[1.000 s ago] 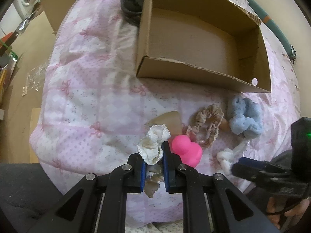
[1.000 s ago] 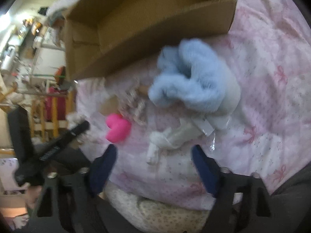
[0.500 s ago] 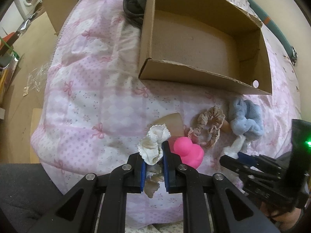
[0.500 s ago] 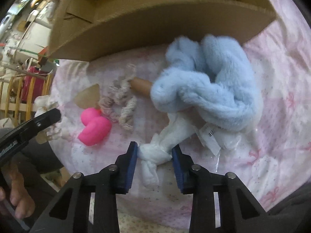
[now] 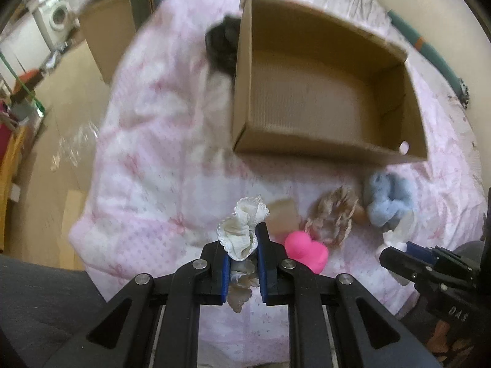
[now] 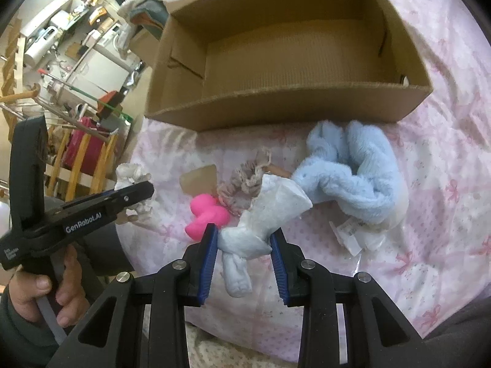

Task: Organize soft objects
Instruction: 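Carry both items over the box and open both tools to drop them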

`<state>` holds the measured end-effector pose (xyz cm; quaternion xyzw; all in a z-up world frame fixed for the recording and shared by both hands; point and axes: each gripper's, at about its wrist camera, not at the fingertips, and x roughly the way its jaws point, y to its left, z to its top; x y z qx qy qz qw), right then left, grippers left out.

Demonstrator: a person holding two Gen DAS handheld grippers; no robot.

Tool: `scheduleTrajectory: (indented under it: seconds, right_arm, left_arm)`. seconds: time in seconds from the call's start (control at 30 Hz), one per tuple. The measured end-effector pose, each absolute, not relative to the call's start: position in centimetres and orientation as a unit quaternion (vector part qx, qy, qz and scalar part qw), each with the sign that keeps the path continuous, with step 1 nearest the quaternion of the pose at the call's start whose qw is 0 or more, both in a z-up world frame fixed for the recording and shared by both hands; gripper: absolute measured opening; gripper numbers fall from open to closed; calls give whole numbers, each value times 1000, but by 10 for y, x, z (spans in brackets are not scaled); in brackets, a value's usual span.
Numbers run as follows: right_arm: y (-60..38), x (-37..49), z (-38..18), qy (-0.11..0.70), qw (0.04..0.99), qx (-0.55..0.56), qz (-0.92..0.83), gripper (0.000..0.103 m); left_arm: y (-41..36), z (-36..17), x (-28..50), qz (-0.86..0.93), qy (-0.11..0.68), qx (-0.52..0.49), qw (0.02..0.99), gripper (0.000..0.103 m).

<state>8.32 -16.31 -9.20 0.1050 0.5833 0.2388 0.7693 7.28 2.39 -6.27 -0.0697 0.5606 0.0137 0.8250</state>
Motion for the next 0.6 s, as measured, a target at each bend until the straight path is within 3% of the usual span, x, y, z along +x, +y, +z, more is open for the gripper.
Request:
scheduleTrajectory:
  seconds: [0.6]
  right_arm:
    - [-222,76,-2,426,864,148,227,36]
  left_arm:
    - [28,1,74,22,456,-71,887,13]
